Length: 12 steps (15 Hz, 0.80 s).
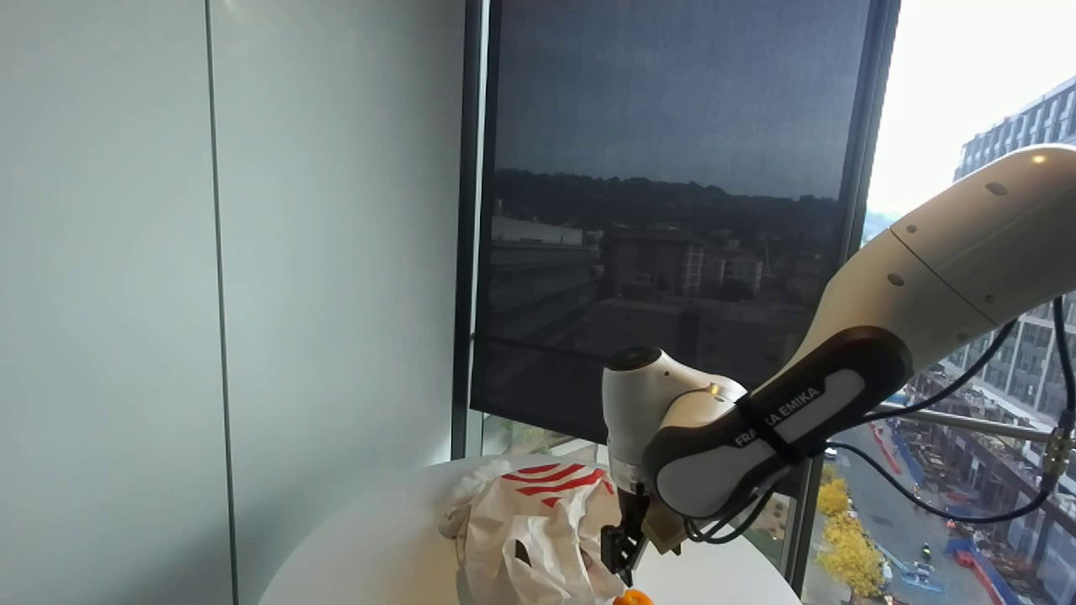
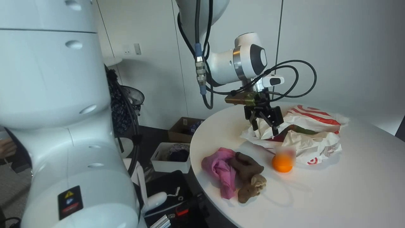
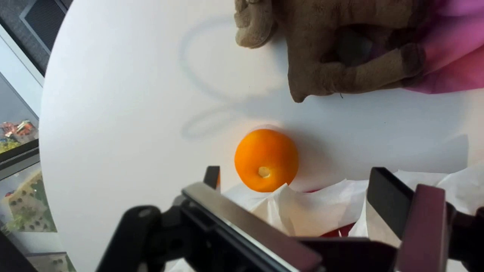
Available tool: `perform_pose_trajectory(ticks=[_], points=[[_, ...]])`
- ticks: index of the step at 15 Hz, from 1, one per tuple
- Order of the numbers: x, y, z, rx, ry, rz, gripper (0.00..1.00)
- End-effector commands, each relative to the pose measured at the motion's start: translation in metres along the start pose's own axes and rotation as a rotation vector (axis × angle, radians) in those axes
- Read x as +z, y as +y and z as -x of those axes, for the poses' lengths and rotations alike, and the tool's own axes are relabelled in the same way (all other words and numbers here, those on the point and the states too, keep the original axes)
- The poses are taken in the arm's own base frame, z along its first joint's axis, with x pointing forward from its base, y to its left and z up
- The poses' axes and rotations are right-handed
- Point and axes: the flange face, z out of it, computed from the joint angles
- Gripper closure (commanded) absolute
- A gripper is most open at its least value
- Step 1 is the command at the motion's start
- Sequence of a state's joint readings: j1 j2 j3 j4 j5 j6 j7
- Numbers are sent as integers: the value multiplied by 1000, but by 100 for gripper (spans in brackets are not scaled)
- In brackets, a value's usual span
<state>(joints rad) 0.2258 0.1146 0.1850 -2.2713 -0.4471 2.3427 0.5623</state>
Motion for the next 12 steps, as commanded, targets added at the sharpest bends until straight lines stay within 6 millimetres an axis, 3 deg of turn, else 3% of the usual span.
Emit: perform_pose_trajectory(ticks=[1, 5, 12], points=[[31, 5, 6, -46, -4, -30, 0], [66, 8, 1, -96, -3, -36, 0], [93, 19, -28, -55, 79, -120, 0]])
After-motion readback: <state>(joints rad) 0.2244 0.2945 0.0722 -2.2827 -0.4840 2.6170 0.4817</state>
